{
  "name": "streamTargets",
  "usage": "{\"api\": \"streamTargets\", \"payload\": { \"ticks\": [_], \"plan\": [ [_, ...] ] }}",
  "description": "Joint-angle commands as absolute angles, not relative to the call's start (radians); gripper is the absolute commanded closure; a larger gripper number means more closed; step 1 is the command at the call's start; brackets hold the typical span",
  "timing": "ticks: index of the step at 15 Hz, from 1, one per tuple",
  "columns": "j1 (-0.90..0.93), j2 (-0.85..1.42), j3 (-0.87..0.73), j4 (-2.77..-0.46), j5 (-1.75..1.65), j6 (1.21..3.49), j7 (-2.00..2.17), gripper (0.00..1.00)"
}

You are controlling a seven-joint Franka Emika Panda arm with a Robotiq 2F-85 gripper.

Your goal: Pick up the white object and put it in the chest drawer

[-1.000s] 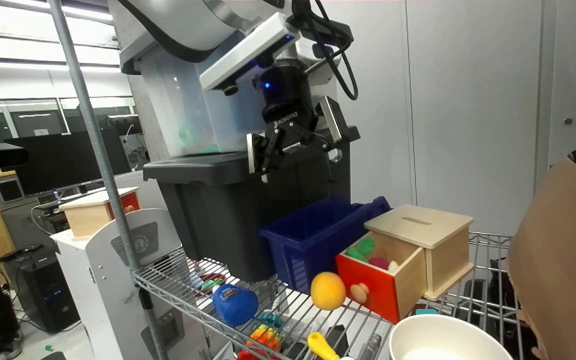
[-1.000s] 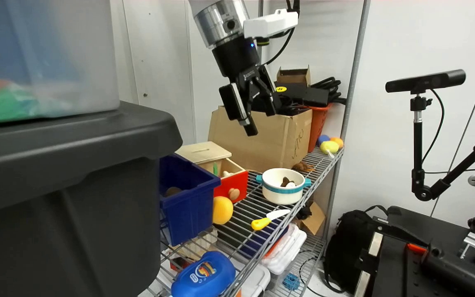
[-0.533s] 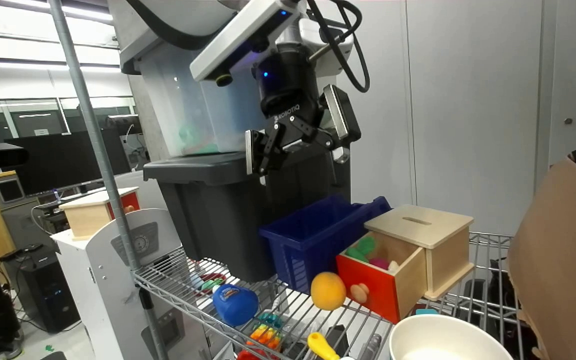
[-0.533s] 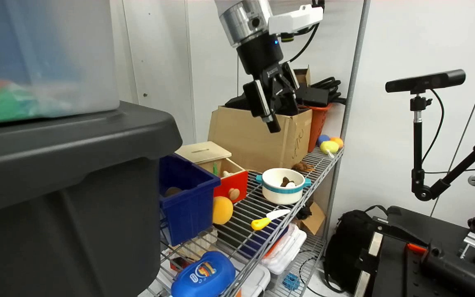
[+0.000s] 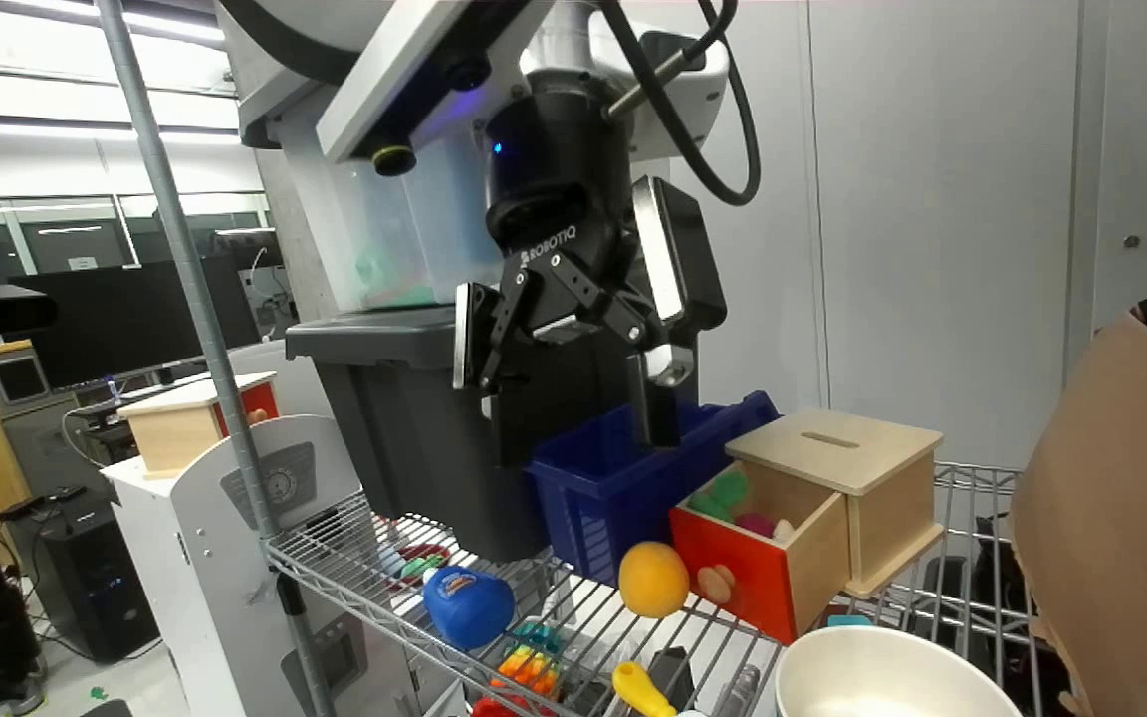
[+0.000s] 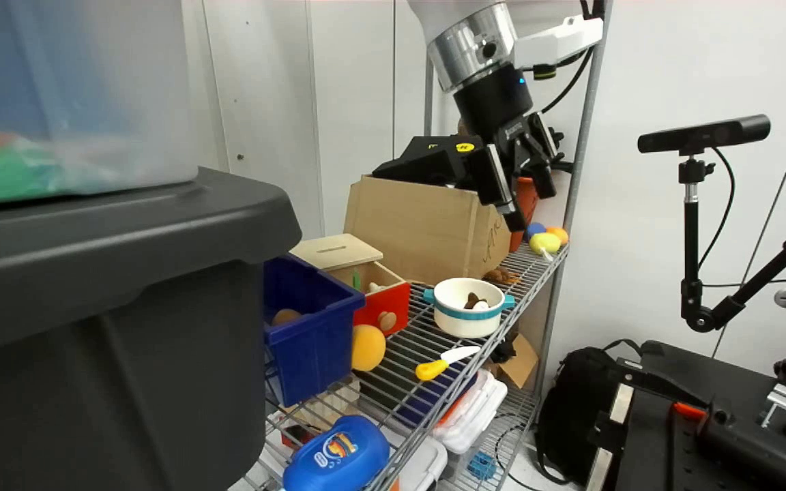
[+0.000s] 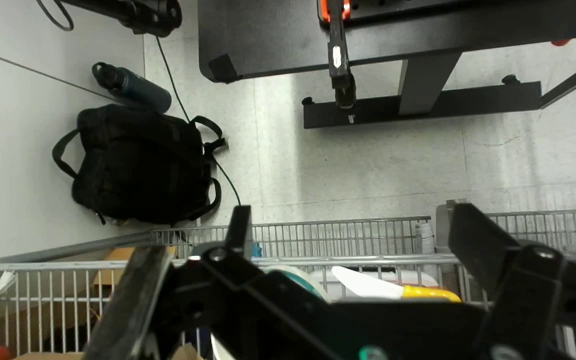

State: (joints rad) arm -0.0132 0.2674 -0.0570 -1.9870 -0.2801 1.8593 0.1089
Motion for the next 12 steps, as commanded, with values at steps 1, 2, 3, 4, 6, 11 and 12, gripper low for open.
{"api": "streamTargets", "payload": {
  "ticks": [1,2,3,4,6,11,12],
  "plan": [
    [-0.035,0.164,-0.069,-2.131,-0.257,1.929,0.129,0.00],
    [-0.040,0.148,-0.071,-2.157,-0.254,1.941,0.130,0.00],
    [-0.042,0.130,-0.073,-2.181,-0.251,1.951,0.130,0.00],
    [-0.045,0.115,-0.075,-2.203,-0.250,1.962,0.129,0.00],
    [-0.043,0.083,-0.070,-2.234,-0.242,1.986,0.116,0.00],
    [-0.028,0.033,-0.046,-2.254,-0.253,2.047,0.102,0.00],
    [-0.026,0.029,-0.039,-2.257,-0.246,2.086,0.083,0.00]
  ]
}}
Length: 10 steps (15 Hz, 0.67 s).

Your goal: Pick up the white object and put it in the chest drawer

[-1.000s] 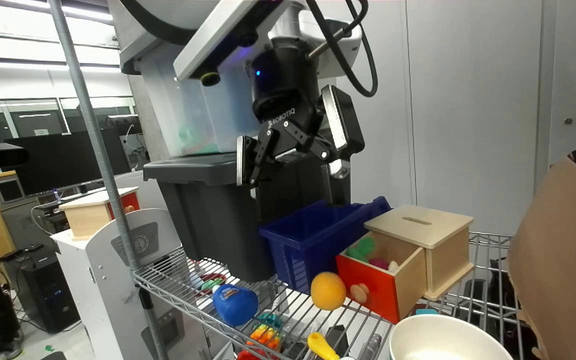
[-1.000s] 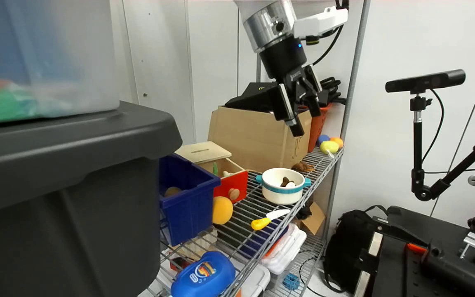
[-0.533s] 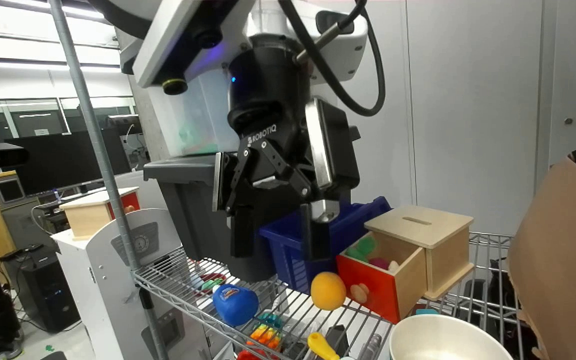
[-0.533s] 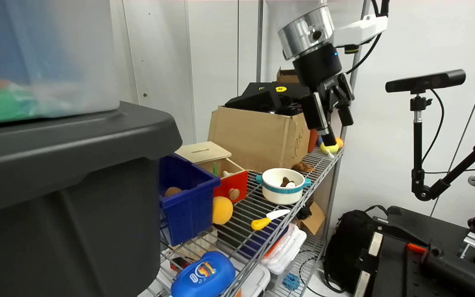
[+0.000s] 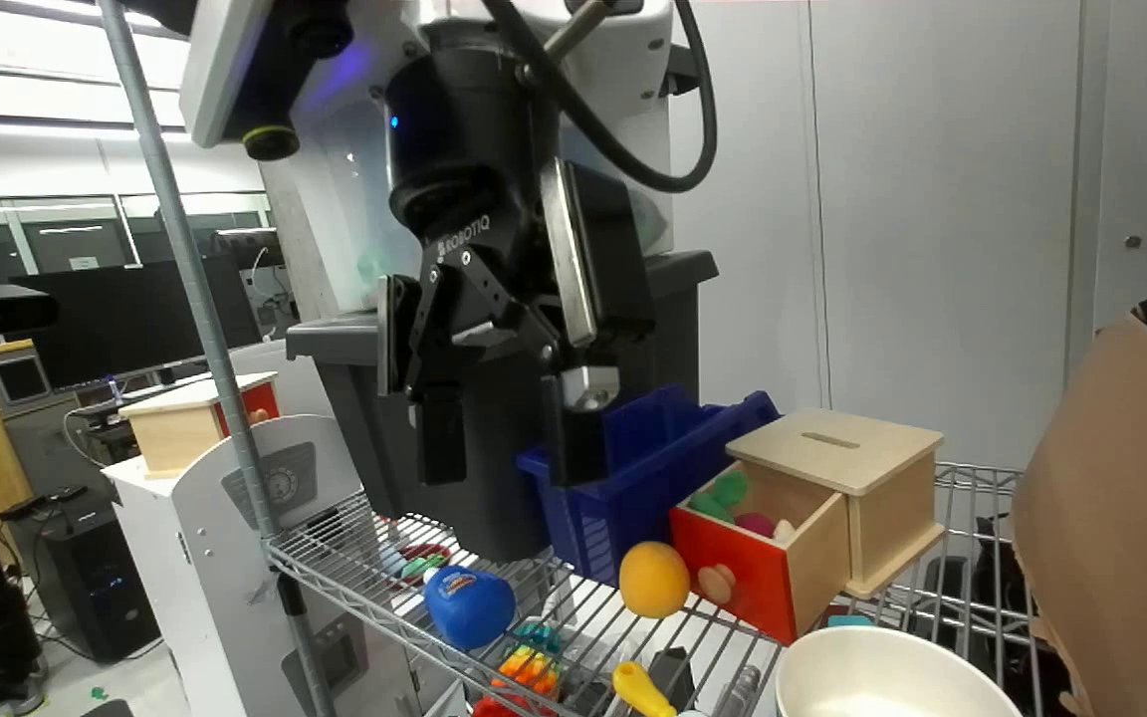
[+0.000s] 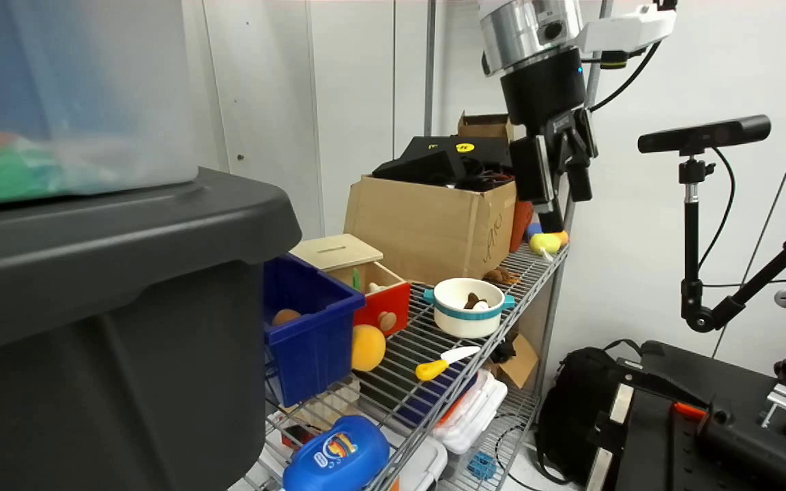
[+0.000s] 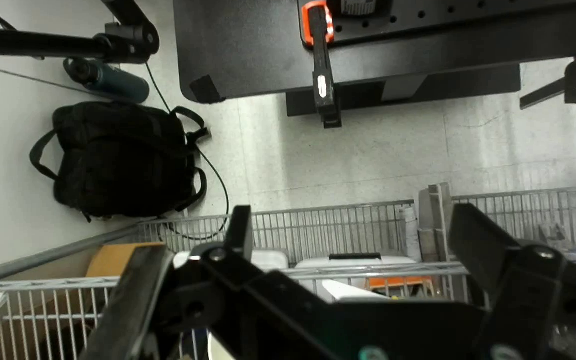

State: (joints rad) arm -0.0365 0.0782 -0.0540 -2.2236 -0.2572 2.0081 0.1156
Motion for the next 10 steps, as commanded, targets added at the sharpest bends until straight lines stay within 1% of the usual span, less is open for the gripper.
{"api": "streamTargets", "payload": {
  "ticks": [1,5,9,10],
  "plan": [
    [-0.024,0.022,-0.031,-2.259,-0.232,2.116,0.064,0.00],
    [-0.018,0.017,-0.013,-2.276,-0.142,2.238,-0.027,0.00],
    [-0.017,0.023,-0.010,-2.286,-0.079,2.261,-0.080,0.00],
    [-0.015,0.048,-0.013,-2.261,-0.114,2.236,-0.041,0.00]
  ]
}}
